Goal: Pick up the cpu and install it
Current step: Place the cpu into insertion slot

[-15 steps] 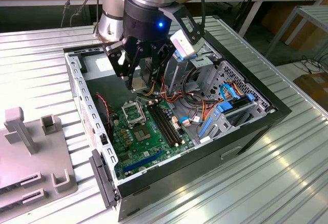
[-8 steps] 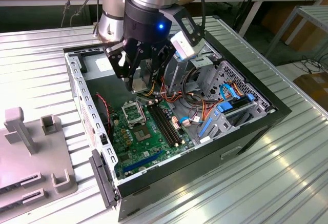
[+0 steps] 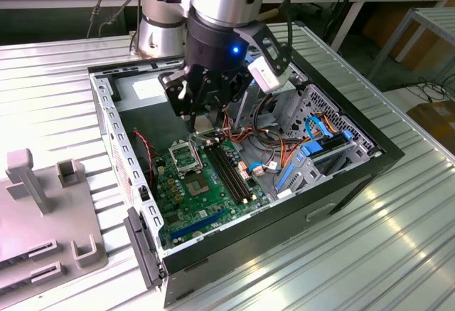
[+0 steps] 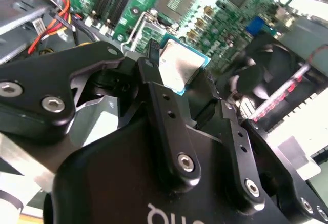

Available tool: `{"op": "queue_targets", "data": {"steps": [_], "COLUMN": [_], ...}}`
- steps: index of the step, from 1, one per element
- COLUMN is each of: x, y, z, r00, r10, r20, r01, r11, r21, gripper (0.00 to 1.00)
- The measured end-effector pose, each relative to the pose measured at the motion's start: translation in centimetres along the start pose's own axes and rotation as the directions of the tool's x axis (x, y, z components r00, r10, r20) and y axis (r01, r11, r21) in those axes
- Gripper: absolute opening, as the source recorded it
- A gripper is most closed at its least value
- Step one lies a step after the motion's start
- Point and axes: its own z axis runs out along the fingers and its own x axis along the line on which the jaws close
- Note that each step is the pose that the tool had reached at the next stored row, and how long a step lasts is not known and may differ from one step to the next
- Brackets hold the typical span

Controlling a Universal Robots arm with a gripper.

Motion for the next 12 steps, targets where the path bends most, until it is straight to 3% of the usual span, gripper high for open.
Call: {"op": "queue_targets", "data": {"steps": [5, 12], "x": [-0.04, -0.01], "y": [-0.08, -0.08], "z": [1.44, 2.8], "r00": [0.9997, 0.9995], "r10": [0.024, 0.032], "r20": [-0.0007, -0.0008], "r01": [-0.024, -0.032], "r11": [0.9997, 0.9995], "r21": [-0.0002, -0.0004], "gripper": [0.47, 0.47]}}
